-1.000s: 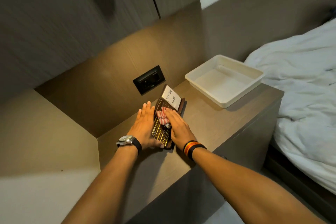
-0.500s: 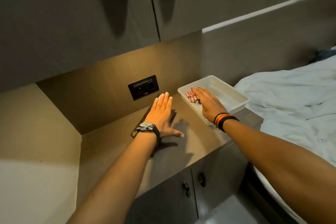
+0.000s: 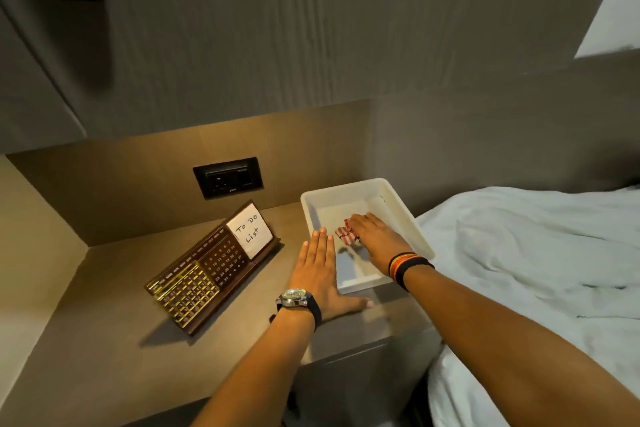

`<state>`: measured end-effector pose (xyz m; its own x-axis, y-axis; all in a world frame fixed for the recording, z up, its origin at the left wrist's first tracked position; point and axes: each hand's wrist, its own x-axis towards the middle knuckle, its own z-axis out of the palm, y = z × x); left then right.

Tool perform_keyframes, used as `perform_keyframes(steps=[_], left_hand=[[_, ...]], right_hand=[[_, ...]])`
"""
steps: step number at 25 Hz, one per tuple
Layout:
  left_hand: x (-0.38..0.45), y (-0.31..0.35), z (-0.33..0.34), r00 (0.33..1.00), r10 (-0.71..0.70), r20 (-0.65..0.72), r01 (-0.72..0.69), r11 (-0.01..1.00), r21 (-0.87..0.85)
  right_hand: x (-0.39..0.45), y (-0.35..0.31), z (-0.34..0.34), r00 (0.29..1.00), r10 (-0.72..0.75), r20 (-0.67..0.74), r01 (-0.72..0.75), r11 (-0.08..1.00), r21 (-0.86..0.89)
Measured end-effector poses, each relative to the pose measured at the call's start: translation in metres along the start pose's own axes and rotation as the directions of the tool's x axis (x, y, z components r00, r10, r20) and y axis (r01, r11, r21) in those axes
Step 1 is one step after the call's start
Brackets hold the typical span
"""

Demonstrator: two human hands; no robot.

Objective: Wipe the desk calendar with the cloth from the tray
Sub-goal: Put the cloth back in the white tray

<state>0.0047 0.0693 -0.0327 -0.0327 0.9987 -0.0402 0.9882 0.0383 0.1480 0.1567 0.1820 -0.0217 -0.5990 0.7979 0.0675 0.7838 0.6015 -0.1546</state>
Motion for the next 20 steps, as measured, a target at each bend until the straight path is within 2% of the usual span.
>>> perform_keyframes(steps=[4, 6, 8, 11, 14, 16, 20], left_hand=[[0.005, 0.009, 0.010, 0.997, -0.068, 0.036, 0.068, 0.998, -0.002], [0.005, 0.010, 0.008, 0.995, -0.079, 0.058, 0.079, 0.997, 0.010], [0.005, 0.009, 0.007, 0.994, -0.082, 0.068, 0.081, 0.997, 0.010], [0.000, 0.007, 0.005, 0.994, -0.084, 0.063, 0.085, 0.996, -0.011], [-0.021, -0.004, -0.002, 0.994, -0.101, -0.032, 0.098, 0.992, -0.077], [-0.037, -0.014, -0.007, 0.989, -0.114, -0.095, 0.106, 0.991, -0.085], [-0.083, -0.054, -0.010, 0.928, -0.266, -0.261, 0.233, 0.961, -0.151]], right_hand=[[0.018, 0.006, 0.017, 0.951, 0.041, 0.308, -0.066, 0.995, 0.073], [0.018, 0.005, 0.023, 0.924, 0.051, 0.379, -0.092, 0.992, 0.091], [0.018, 0.004, 0.028, 0.917, 0.062, 0.393, -0.104, 0.991, 0.088], [0.014, 0.002, 0.026, 0.934, 0.055, 0.352, -0.095, 0.991, 0.098], [0.012, -0.010, 0.015, 0.987, -0.020, 0.160, 0.003, 0.994, 0.106], [0.017, -0.028, 0.001, 0.994, -0.089, 0.059, 0.080, 0.988, 0.129], [0.047, -0.107, -0.014, 0.978, -0.209, -0.009, 0.204, 0.941, 0.268]])
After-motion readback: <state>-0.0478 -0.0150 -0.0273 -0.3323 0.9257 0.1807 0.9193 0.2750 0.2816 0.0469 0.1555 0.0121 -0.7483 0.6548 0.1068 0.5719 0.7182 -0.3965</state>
